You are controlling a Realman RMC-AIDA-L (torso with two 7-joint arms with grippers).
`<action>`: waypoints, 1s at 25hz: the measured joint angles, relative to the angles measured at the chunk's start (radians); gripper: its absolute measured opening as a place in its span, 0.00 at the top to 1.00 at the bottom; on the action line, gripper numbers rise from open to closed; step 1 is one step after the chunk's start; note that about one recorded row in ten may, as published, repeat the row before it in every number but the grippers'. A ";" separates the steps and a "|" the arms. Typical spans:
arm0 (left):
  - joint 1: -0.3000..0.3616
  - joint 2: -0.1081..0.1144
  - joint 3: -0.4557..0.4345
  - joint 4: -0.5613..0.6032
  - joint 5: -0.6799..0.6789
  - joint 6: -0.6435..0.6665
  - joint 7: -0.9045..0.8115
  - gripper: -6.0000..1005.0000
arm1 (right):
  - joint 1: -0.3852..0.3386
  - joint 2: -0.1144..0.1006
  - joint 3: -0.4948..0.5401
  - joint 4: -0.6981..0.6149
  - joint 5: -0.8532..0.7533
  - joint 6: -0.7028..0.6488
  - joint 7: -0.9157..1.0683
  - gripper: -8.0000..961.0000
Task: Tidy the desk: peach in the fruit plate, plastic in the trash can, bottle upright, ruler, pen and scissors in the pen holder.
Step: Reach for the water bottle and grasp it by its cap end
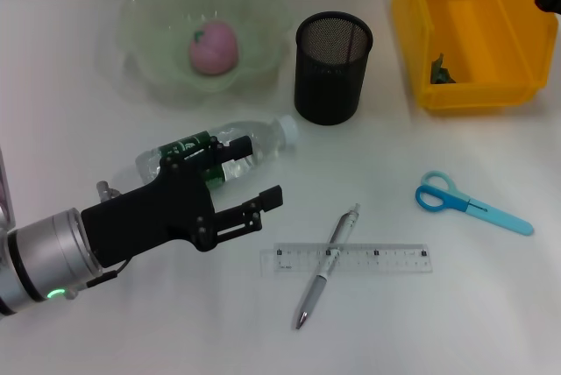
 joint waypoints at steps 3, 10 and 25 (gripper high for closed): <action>-0.005 0.000 0.000 0.001 -0.001 0.000 -0.003 0.23 | -0.047 -0.006 -0.046 -0.038 -0.035 -0.110 0.108 0.22; -0.025 0.001 0.006 0.003 0.000 -0.002 -0.012 0.23 | -0.169 -0.048 -0.132 -0.157 -0.268 -0.389 0.279 0.22; -0.039 0.003 0.008 0.037 0.002 -0.011 -0.061 0.23 | -0.209 -0.051 -0.130 -0.250 -0.694 -0.395 0.171 0.22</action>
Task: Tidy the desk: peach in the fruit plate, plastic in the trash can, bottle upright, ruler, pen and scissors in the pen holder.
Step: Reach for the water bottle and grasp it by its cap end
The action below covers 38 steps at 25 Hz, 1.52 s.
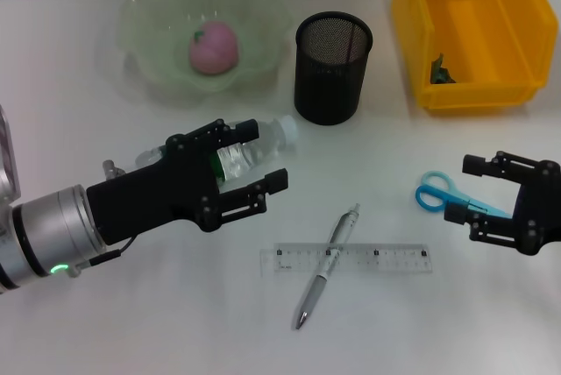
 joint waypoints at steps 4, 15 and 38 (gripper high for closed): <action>0.000 0.001 -0.002 0.005 0.000 -0.003 -0.005 0.23 | -0.005 0.003 -0.002 0.008 -0.008 0.031 -0.027 0.22; 0.000 0.002 0.000 0.026 0.004 -0.010 -0.027 0.23 | -0.008 0.010 -0.002 0.010 -0.017 0.032 -0.029 0.22; -0.144 0.001 0.226 0.538 0.197 -0.205 -0.750 0.23 | -0.014 0.012 -0.003 0.010 -0.019 0.042 -0.030 0.22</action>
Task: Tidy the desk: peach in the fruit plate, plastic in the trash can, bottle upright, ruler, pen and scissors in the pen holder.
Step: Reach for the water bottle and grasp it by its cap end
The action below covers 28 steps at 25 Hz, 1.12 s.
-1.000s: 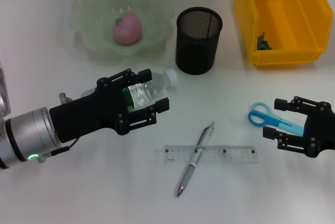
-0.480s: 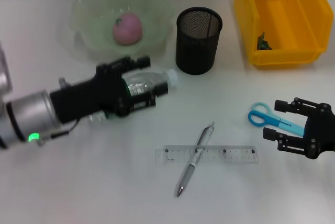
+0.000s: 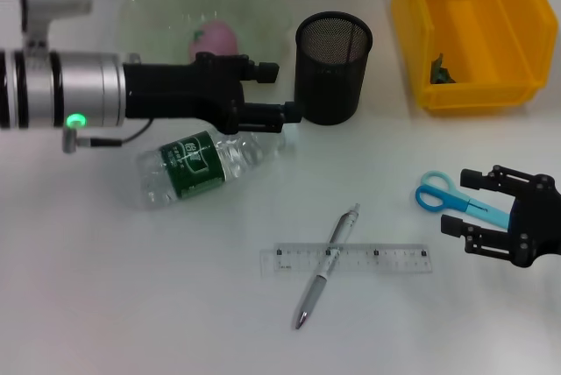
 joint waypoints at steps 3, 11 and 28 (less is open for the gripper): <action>-0.017 0.000 0.032 0.105 0.078 -0.009 -0.123 0.23 | -0.003 0.001 0.004 0.000 0.000 0.000 0.000 0.22; -0.155 -0.002 0.088 0.210 0.369 -0.014 -0.431 0.24 | -0.009 0.001 0.008 -0.008 0.000 0.001 0.000 0.22; -0.269 -0.011 0.352 0.186 0.565 -0.127 -0.618 0.24 | -0.011 0.001 0.007 -0.016 0.000 0.000 0.001 0.22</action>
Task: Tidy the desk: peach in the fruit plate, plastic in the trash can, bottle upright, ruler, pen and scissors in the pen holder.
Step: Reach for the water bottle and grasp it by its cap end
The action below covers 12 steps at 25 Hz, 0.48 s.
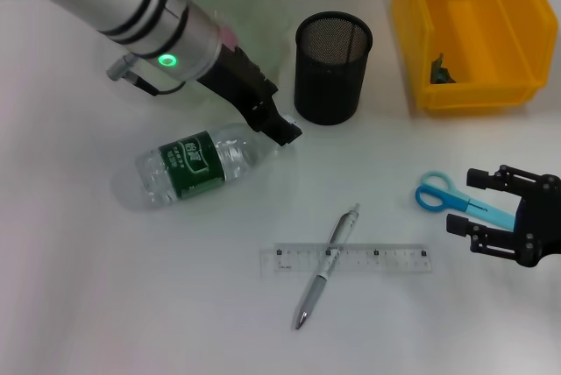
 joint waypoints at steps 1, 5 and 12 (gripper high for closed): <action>0.000 0.000 0.040 -0.022 -0.004 -0.039 -0.004 0.24 | 0.000 0.000 0.000 0.000 0.000 0.000 0.000 0.22; -0.001 0.000 0.069 -0.048 -0.008 -0.081 -0.005 0.24 | 0.001 0.000 0.000 0.000 0.000 0.000 0.000 0.22; -0.006 0.000 0.117 -0.116 -0.023 -0.170 0.003 0.24 | 0.005 0.000 0.000 0.004 0.000 0.000 0.001 0.22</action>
